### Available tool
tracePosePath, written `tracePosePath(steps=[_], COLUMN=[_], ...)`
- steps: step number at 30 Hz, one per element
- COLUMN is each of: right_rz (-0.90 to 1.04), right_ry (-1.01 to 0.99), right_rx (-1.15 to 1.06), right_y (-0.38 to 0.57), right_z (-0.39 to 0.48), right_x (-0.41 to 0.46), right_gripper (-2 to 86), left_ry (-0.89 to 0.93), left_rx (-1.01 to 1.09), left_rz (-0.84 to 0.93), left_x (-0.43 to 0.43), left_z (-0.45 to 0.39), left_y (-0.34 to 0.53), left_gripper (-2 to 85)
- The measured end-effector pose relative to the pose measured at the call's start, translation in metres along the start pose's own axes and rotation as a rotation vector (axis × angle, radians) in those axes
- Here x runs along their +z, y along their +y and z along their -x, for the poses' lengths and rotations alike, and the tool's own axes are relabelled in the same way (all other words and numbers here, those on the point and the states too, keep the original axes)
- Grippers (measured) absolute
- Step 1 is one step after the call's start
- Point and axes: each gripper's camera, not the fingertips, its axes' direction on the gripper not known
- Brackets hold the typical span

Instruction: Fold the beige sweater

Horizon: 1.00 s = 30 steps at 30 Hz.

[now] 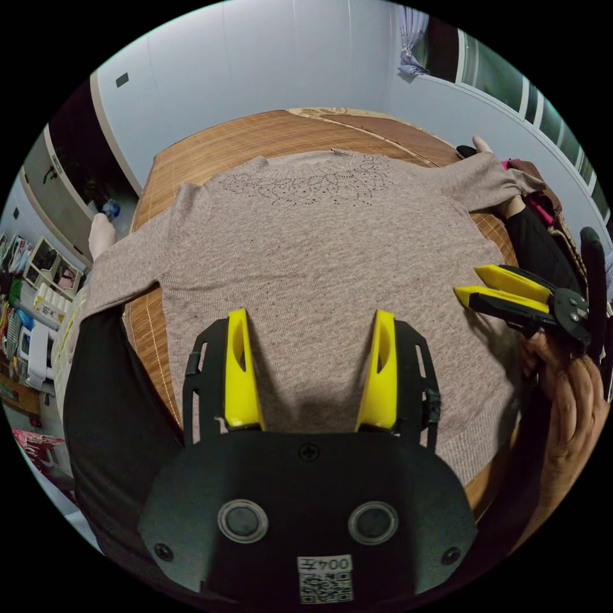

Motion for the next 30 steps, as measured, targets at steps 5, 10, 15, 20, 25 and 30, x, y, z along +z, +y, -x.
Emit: tracePosePath(steps=[5, 10, 15, 20, 25, 30], right_rz=[0.0, 0.0, -0.002, 0.003, -0.002, 0.002], right_ry=[0.012, -0.014, 0.014, 0.002, 0.013, -0.019], right_rx=[-0.037, 0.007, -0.034, -0.025, -0.046, -0.027], right_y=[0.001, -0.002, -0.001, -0.003, -0.003, -0.004], right_z=[0.008, 0.0, 0.011, 0.009, 0.016, 0.01], right_x=[-0.003, -0.007, -0.011, -0.015, -0.021, -0.027], right_gripper=[14.0, 13.4, 13.2, 12.5, 12.5, 12.5], left_ry=[0.0, 0.0, -0.001, -0.001, -0.001, 0.0], left_rx=[0.0, 0.0, 0.0, 0.0, 0.0, 0.0], left_rz=[0.0, 0.0, 0.0, 0.0, 0.0, 0.0], left_x=[0.0, -0.001, -0.001, -0.002, -0.003, -0.004], left_z=[-0.003, -0.006, -0.01, -0.014, -0.018, -0.023], left_y=[0.0, -0.001, -0.003, -0.005, -0.008, -0.011], left_gripper=[25.0, 25.0, 25.0, 25.0, 24.9, 24.9])
